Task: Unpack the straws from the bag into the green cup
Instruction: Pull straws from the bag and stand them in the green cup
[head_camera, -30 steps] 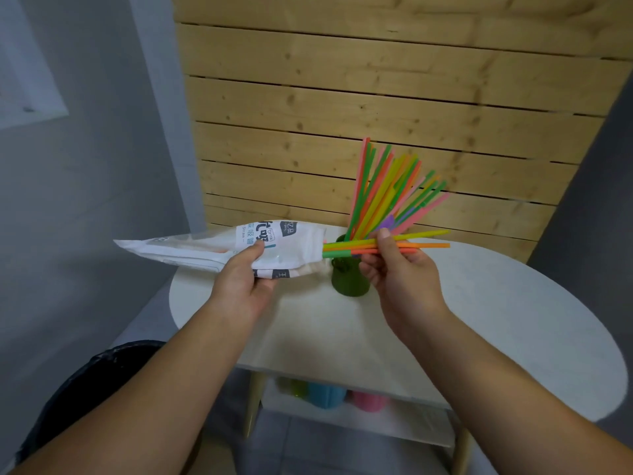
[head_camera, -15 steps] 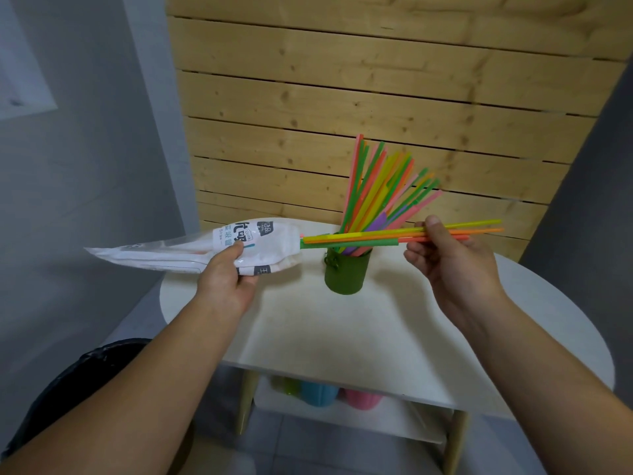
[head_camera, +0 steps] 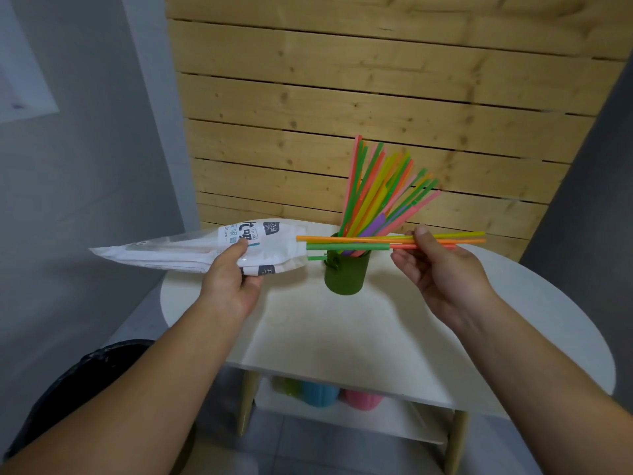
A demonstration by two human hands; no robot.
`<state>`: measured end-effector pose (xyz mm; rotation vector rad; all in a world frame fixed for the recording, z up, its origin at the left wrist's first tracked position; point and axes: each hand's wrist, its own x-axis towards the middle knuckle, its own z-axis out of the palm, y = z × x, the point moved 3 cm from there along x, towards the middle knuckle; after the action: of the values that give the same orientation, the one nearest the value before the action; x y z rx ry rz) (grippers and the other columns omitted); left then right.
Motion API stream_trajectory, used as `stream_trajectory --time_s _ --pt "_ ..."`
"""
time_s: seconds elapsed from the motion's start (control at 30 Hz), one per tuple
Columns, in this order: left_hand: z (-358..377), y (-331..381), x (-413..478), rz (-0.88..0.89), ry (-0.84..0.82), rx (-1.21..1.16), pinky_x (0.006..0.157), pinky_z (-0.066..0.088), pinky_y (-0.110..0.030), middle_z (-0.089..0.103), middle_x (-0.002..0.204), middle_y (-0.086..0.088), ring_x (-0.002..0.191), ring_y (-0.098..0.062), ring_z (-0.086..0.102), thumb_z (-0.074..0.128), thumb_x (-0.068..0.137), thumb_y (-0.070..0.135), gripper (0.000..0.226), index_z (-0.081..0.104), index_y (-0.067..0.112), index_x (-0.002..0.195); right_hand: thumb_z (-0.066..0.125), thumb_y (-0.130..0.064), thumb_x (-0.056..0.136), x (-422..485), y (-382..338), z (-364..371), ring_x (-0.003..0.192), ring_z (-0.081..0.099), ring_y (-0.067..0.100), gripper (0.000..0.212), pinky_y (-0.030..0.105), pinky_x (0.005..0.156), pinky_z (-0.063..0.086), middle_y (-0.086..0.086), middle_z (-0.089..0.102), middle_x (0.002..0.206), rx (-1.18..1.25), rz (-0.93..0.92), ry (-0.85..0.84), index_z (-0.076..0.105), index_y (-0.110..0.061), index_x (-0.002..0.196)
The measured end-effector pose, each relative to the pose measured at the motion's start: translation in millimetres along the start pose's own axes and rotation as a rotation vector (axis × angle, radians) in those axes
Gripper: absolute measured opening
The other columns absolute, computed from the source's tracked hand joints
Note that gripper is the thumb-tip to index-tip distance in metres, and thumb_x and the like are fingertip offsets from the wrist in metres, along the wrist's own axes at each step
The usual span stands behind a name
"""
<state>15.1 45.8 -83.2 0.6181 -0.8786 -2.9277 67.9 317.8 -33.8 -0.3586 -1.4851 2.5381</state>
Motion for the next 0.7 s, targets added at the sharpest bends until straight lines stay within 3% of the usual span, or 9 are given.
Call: stream_trajectory --time_s 0.13,0.33,0.53,0.7 --pt "7.0 -7.0 -8.3 -0.029 -0.048 0.008 0.068 0.064 -0.038 0.076 0.115 -0.011 0.1 -0.024 0.074 0.066 0.094 0.005 0.034 0.064 0.006 0.128 0.063 -0.016 0.095 -5.2 7.9 7.6 0.065 0.072 0.017 0.019 0.025 0.065 0.061 0.011 0.074 0.073 -0.006 0.006 -0.033 0.068 0.002 0.096" --pt "11.6 -19.4 -15.5 -0.052 -0.044 0.101 0.055 0.061 -0.03 0.076 0.103 -0.011 0.08 -0.018 0.075 0.066 0.092 -0.001 0.031 0.066 0.003 0.123 0.063 -0.016 0.095 -11.9 20.6 19.2 0.071 0.074 0.02 0.019 0.028 0.071 0.063 0.016 0.076 0.083 -0.032 0.001 -0.099 0.07 0.001 0.097" --pt "7.5 -12.8 -8.5 -0.035 -0.012 0.065 0.049 0.058 -0.027 0.073 0.113 -0.011 0.089 -0.019 0.072 0.066 0.093 0.001 0.039 0.062 0.004 0.131 0.061 -0.017 0.096 -9.6 13.8 14.9 0.062 0.072 0.015 0.019 0.026 0.065 0.062 0.009 0.074 0.07 -0.028 -0.024 -0.057 0.069 0.0 0.093" --pt "2.8 -1.6 -0.7 -0.016 0.018 0.047 0.05 0.058 -0.028 0.073 0.114 -0.01 0.091 -0.02 0.072 0.066 0.093 0.002 0.034 0.065 0.005 0.127 0.06 -0.021 0.097 2.4 -2.0 -2.3 0.059 0.07 0.013 0.02 0.025 0.061 0.06 0.006 0.071 0.067 -0.044 -0.039 0.022 0.068 -0.002 0.094"
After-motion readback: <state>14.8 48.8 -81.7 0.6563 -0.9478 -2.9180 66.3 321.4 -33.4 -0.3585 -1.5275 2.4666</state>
